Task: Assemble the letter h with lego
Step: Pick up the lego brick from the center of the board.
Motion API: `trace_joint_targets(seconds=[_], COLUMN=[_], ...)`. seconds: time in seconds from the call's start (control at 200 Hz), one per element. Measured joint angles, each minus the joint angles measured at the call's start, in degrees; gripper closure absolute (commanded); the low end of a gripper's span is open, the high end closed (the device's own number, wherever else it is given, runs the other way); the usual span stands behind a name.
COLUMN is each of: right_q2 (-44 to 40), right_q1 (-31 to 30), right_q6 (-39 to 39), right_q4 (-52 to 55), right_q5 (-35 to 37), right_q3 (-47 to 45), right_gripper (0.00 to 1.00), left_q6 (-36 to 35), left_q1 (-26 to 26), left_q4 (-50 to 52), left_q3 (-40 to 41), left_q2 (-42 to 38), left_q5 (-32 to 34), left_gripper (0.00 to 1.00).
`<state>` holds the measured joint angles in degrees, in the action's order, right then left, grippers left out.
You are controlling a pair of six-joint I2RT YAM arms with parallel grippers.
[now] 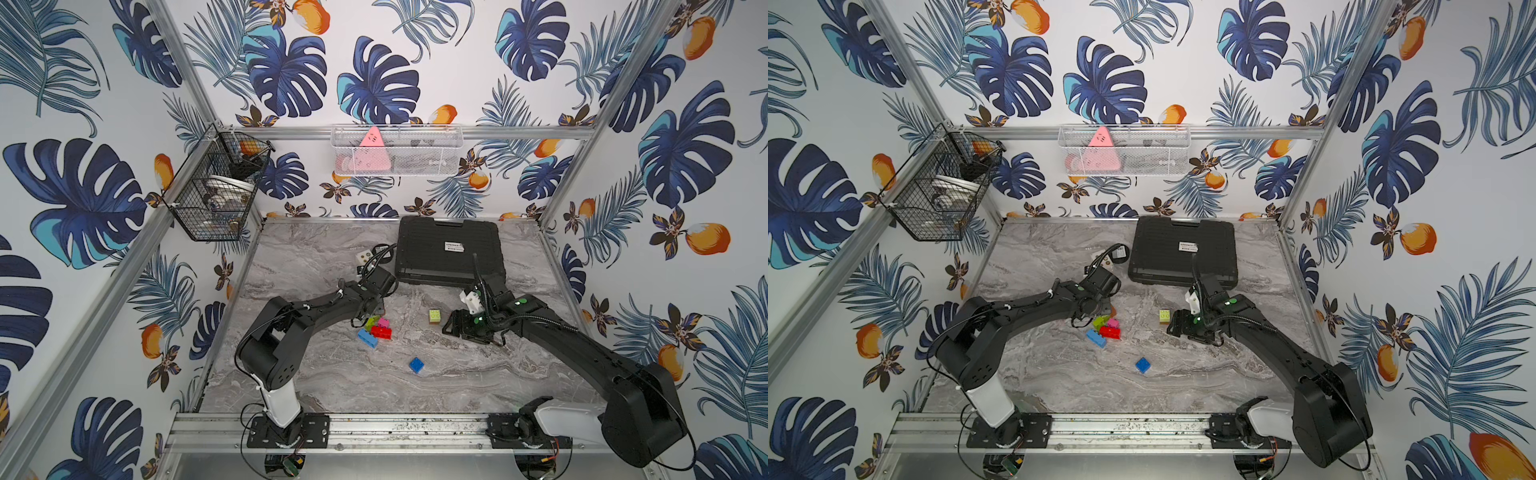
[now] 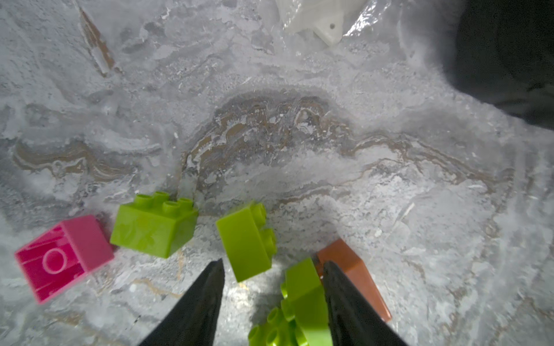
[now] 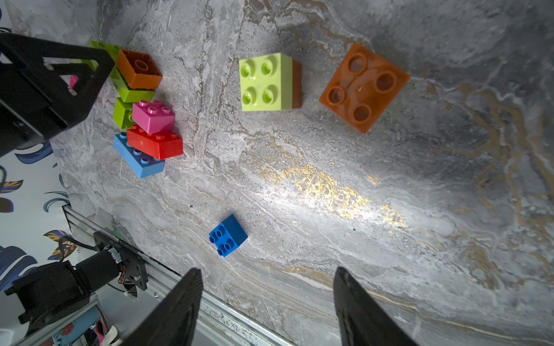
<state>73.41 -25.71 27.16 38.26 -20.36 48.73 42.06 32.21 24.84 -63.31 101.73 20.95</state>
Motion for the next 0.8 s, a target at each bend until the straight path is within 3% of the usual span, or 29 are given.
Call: trace_joint_targets(seconds=[0.235, 0.46, 0.66, 0.801], right_q2=[0.0, 0.28, -0.02, -3.41], right_q1=[0.0, 0.0, 0.0, -0.63], right_q6=[-0.02, -0.02, -0.52, -1.92], right_q4=[0.0, -0.02, -0.22, -1.36], right_q5=[-0.04, -0.11, -0.7, -2.14], right_q3=[-0.7, -0.83, -1.88, -3.5], right_gripper=[0.3, 0.3, 0.3, 0.3], left_q6=[0.87, 1.11, -0.2, -2.19], left_q1=[-0.9, -2.16, -2.23, -2.23], left_q4=[0.39, -0.09, -1.22, -1.57], left_q3=[-1.53, -2.01, 0.66, 1.64], left_q2=[4.04, 6.29, 0.55, -5.86], left_q5=[1.84, 1.7, -1.64, -6.95], left_gripper=[0.54, 0.77, 0.86, 0.85])
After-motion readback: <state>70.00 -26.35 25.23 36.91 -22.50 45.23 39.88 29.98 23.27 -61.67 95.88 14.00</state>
